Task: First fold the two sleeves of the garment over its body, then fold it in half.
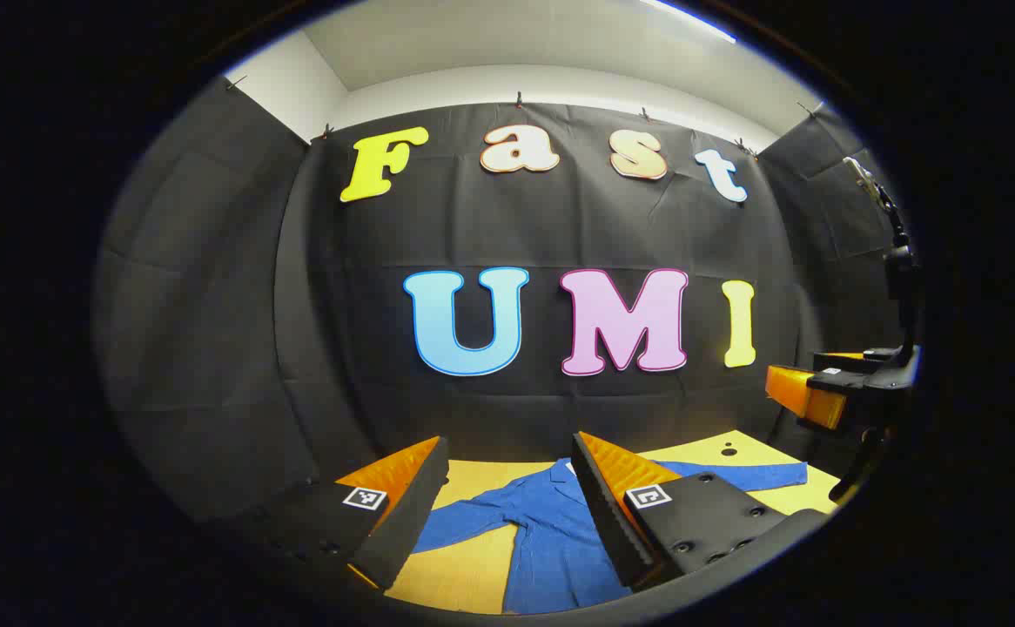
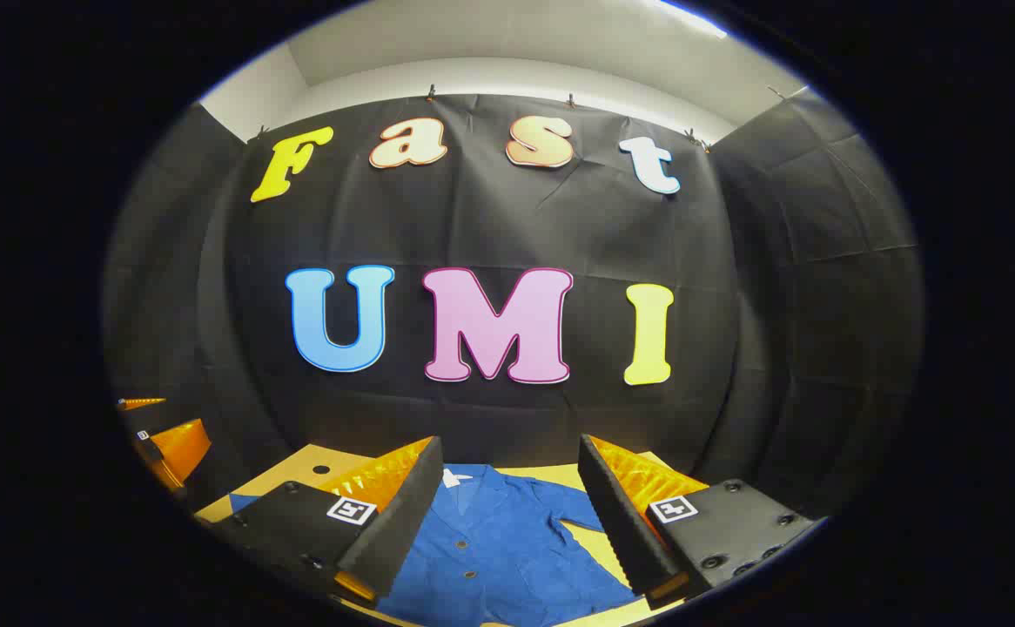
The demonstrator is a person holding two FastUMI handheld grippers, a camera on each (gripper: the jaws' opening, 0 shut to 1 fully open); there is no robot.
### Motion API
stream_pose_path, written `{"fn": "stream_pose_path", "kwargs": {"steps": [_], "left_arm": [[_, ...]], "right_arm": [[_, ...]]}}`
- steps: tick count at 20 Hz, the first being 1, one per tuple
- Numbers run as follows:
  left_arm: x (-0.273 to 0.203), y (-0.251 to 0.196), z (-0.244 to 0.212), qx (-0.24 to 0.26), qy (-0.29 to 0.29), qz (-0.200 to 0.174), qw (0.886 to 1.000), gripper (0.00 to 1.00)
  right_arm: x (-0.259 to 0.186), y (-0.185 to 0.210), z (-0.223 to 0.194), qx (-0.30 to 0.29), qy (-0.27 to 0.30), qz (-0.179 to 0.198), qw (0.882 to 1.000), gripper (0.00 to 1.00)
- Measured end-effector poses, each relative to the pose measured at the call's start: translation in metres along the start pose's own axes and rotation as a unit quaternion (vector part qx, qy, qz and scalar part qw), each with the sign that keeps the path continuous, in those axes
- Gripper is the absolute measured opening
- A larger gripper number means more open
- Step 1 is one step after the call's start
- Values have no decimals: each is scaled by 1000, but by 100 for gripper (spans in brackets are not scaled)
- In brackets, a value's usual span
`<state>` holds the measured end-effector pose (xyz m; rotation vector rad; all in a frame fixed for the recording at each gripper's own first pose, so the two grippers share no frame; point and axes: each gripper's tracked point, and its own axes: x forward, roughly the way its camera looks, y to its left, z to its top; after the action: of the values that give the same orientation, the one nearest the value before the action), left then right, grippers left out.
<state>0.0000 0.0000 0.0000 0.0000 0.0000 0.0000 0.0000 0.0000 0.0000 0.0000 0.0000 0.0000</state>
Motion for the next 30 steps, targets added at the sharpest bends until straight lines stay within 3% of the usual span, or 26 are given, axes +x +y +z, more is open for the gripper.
{"fn": "stream_pose_path", "kwargs": {"steps": [5, 12, 17, 24, 26, 30], "left_arm": [[-28, 0, 2, 10, -18, -38, 999, 82], [-31, -5, -10, -28, -4, -59, 998, 82], [-12, -9, -4, -32, -6, -52, 998, 82], [12, -18, -2, -20, -1, -37, 999, 82], [20, -21, -5, -22, 6, -36, 999, 82], [35, -28, -8, -35, 15, -34, 999, 82]], "right_arm": [[-28, 14, 15, -14, -16, -16, 1000, 94], [-54, 14, 13, -35, -18, -25, 999, 94], [-40, 6, 11, -30, -15, -24, 999, 98], [-8, -4, 0, -22, -4, -14, 1000, 94], [0, -7, -2, -24, -5, -11, 1000, 98], [14, -17, -10, -22, 1, -12, 1000, 94]]}}
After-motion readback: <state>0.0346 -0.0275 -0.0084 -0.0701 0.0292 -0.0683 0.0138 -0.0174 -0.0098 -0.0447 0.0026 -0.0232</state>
